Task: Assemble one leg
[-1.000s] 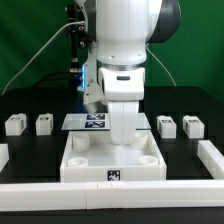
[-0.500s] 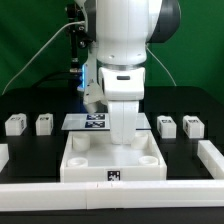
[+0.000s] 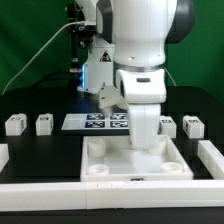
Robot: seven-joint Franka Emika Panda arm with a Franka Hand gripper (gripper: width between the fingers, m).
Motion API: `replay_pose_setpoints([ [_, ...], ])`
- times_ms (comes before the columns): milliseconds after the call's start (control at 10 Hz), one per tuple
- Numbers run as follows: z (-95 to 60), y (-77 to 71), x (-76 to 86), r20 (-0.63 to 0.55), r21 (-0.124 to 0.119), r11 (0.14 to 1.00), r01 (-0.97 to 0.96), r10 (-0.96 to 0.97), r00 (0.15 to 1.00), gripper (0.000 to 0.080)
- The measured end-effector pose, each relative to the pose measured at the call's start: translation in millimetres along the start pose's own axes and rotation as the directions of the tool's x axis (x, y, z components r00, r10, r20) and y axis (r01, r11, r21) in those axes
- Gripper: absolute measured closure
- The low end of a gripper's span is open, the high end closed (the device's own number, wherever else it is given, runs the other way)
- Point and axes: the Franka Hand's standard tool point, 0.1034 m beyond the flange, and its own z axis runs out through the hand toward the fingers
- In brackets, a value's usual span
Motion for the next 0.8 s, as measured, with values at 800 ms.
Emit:
replay_pose_setpoints([
  [800,-1.6,11.2,36.2,-0.021,-0.015,0.999,-0.044,0.044,0.999,0.0722],
])
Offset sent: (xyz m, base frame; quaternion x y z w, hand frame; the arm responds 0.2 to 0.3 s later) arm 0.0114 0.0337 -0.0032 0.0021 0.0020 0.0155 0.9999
